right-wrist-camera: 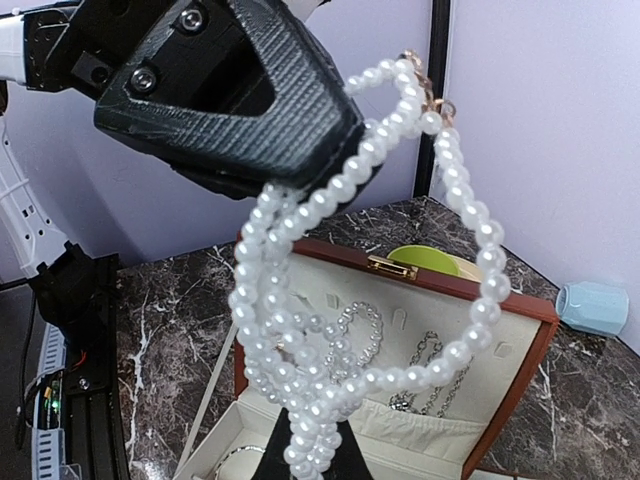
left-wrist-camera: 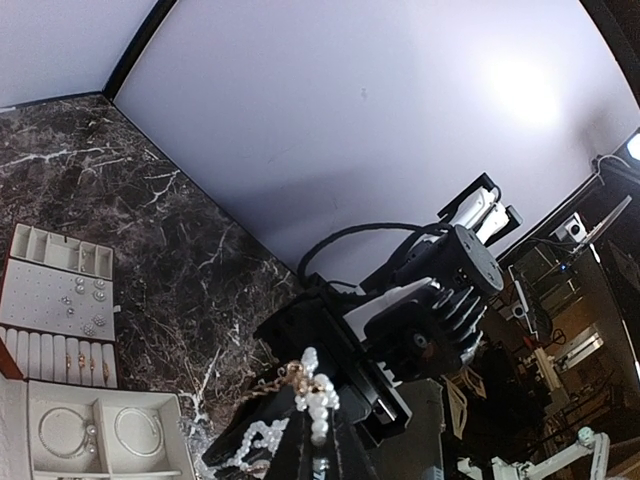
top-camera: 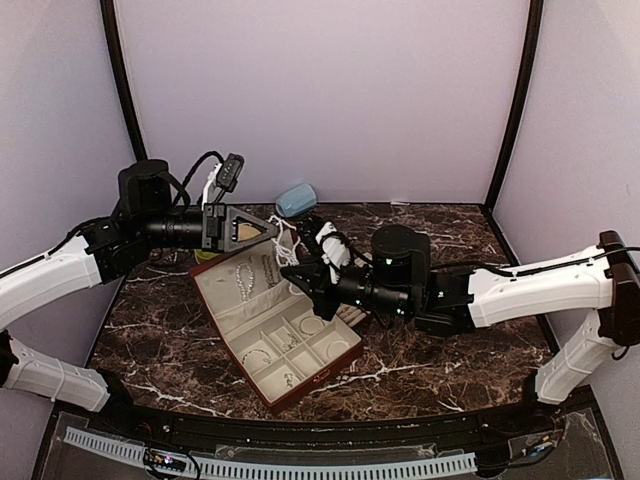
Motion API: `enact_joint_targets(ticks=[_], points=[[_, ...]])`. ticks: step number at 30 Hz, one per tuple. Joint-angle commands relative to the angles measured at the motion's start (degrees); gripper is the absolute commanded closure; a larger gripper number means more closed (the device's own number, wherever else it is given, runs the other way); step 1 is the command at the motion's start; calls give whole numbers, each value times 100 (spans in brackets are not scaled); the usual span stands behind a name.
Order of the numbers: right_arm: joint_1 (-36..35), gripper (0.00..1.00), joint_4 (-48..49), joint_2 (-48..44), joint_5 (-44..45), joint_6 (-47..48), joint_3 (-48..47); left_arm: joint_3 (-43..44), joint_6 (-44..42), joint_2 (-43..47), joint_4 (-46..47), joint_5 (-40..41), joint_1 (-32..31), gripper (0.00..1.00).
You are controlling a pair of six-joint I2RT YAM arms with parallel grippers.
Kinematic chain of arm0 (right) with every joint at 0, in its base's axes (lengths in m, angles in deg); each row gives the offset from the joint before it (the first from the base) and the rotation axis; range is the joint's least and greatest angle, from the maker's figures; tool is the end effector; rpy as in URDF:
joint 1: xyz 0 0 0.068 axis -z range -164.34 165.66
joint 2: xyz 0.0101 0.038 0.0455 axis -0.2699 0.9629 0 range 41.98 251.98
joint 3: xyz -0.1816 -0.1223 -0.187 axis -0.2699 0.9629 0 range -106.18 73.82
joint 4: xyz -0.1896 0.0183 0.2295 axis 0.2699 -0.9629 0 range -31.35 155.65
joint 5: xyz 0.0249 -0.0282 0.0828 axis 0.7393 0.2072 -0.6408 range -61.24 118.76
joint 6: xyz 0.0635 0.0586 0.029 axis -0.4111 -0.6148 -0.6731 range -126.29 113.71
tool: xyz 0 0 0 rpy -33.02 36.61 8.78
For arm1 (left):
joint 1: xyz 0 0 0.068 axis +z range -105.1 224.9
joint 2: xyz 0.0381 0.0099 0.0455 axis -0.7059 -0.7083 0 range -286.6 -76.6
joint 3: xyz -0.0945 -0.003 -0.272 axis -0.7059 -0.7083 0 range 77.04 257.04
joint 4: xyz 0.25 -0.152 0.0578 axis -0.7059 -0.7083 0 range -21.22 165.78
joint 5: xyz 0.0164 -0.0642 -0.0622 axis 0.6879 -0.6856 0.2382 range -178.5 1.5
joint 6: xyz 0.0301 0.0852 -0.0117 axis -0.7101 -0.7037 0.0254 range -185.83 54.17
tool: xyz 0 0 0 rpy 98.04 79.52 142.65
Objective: Organize the mixed jewelry
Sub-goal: Pass from the right arm to the left
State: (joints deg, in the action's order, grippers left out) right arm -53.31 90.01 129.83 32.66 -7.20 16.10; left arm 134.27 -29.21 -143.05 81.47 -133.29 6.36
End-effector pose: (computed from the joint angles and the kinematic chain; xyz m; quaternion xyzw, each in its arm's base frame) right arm 0.1630 0.4087 0.2867 -0.3960 0.6271 0.3631 0.5639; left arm 0.2221 -0.2505 0.3754 0.2722 0.6692 -0.6062 0.3326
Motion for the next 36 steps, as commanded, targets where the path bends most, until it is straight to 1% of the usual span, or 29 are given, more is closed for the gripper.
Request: enact_joint_targets(ticks=[1,2,3,6,8,10,12,15,16,17,20,22,29,33,36], points=[[-50,100,260,17,183,-71,125,-63,-172,198,35,58,-27,97],[-45,98,281,1,188,-102,144,-67,-203,224,10,89,-23,99],[-46,90,325,-21,185,-141,180,-69,-288,240,-53,167,-26,100],[-33,59,417,-120,168,-307,300,-124,-544,320,-166,401,-24,100],[-5,44,429,-188,141,-426,362,-222,-720,347,-214,550,-27,100],[58,35,499,-302,78,-635,497,-257,-927,334,-407,722,-23,100],[159,29,620,-417,-31,-894,631,-266,-1128,294,-505,829,-26,100],[372,20,715,-502,-348,-1339,701,-293,-1304,236,-539,850,-28,100],[467,15,709,-481,-591,-1491,674,-299,-1376,209,-608,863,-25,100],[513,13,736,-465,-734,-1629,646,-300,-1416,193,-659,874,-22,100],[559,12,900,-383,-985,-1884,614,-314,-1612,134,-755,866,-22,100],[567,15,858,-290,-1029,-1945,500,-341,-1713,115,-756,800,-26,100],[636,36,798,89,-1403,-1945,101,-387,-2102,98,-920,601,-24,100],[686,48,845,303,-1612,-1925,-65,-404,-2168,113,-935,500,-23,100],[774,54,1022,427,-1797,-2029,-109,-406,-2210,140,-960,485,-30,100]])
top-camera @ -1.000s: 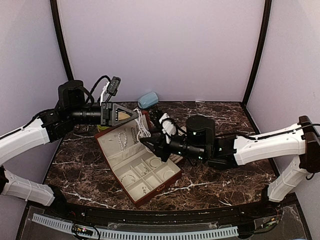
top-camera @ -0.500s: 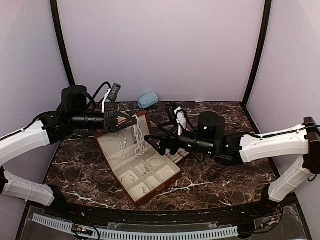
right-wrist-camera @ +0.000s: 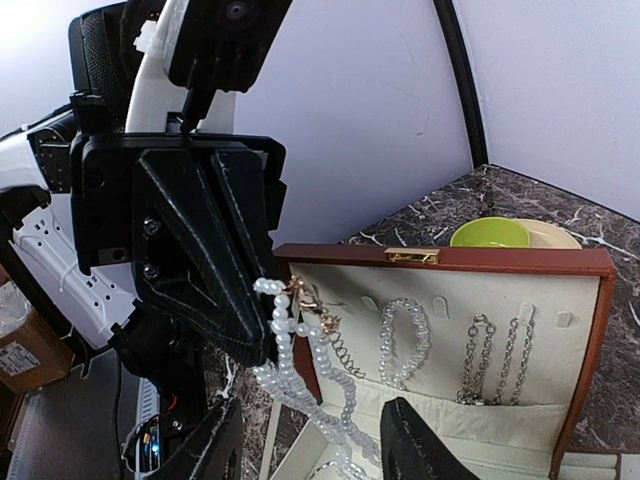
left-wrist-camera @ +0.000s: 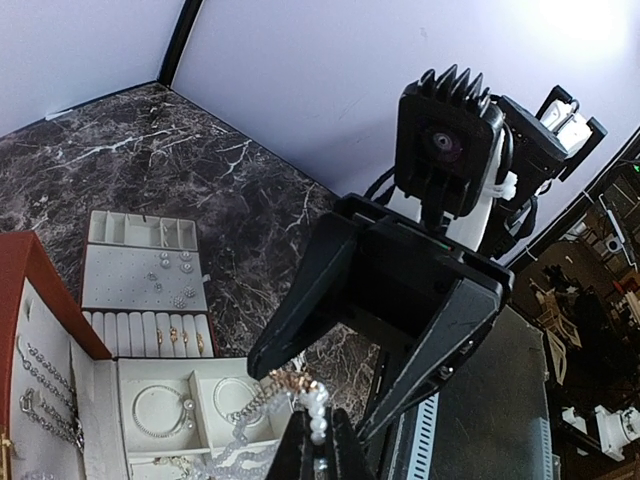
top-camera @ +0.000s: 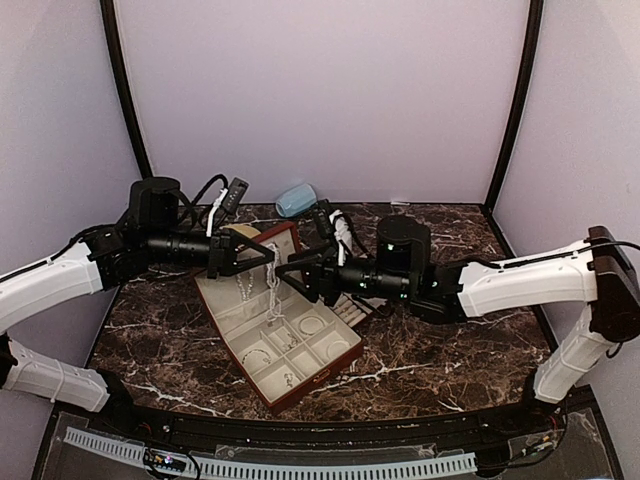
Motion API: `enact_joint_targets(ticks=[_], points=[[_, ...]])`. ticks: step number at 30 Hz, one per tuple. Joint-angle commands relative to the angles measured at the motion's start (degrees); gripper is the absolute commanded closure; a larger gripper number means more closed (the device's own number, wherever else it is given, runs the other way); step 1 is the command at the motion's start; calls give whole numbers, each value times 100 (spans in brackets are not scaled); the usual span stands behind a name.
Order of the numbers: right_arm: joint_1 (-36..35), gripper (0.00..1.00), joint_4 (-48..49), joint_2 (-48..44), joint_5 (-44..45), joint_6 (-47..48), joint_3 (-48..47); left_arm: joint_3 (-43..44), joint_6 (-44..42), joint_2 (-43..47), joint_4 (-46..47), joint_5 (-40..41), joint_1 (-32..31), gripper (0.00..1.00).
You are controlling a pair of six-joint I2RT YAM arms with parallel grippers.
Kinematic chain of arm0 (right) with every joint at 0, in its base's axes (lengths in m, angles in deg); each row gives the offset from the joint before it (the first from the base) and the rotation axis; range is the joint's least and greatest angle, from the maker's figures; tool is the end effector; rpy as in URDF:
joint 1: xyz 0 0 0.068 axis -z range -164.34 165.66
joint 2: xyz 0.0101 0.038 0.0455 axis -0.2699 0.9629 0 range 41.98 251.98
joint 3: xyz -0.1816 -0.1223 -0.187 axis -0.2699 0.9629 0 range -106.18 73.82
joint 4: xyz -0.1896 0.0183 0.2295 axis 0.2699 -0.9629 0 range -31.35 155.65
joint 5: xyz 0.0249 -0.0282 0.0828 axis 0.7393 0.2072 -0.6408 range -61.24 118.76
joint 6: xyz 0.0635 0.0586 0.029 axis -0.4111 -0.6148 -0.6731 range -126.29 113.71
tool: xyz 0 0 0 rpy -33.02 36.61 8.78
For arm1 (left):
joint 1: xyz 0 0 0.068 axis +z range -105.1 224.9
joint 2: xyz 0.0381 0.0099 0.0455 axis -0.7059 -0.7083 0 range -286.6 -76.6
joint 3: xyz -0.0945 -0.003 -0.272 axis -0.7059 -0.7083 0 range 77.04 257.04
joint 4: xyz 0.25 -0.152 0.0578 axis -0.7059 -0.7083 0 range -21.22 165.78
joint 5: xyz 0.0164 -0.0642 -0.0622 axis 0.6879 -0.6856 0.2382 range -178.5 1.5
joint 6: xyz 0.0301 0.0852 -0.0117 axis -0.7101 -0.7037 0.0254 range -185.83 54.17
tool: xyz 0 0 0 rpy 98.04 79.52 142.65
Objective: Organize the mixed jewelry
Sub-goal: Pass from the left arm to the right
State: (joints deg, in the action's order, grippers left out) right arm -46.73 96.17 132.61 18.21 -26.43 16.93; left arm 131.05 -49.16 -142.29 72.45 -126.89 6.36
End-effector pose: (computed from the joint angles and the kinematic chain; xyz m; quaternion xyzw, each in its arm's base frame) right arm 0.1937 0.4027 0.2766 -0.3197 0.6522 0.5014 0.4702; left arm 0.2252 -0.2442 0.3338 0.3386 0.6978 -0.4975 0.3885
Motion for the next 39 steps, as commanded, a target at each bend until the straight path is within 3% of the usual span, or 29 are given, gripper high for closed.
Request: enact_joint_targets(ticks=[1,15,26,32,39], points=[[150,55,496,175,-441,-155,-180,-85,-236,64,-96,-148,-26,100],[192,73,416,498,-711,16,-514,-49,-258,95,-150,-237,-25,100],[219,99,636,482,-696,43,-448,-74,-420,205,-366,12,-23,100],[236,100,204,624,-321,93,-668,-133,-510,372,-576,552,-26,100],[237,100,-900,1172,383,140,-1526,-95,-438,340,-1055,1716,-30,100]])
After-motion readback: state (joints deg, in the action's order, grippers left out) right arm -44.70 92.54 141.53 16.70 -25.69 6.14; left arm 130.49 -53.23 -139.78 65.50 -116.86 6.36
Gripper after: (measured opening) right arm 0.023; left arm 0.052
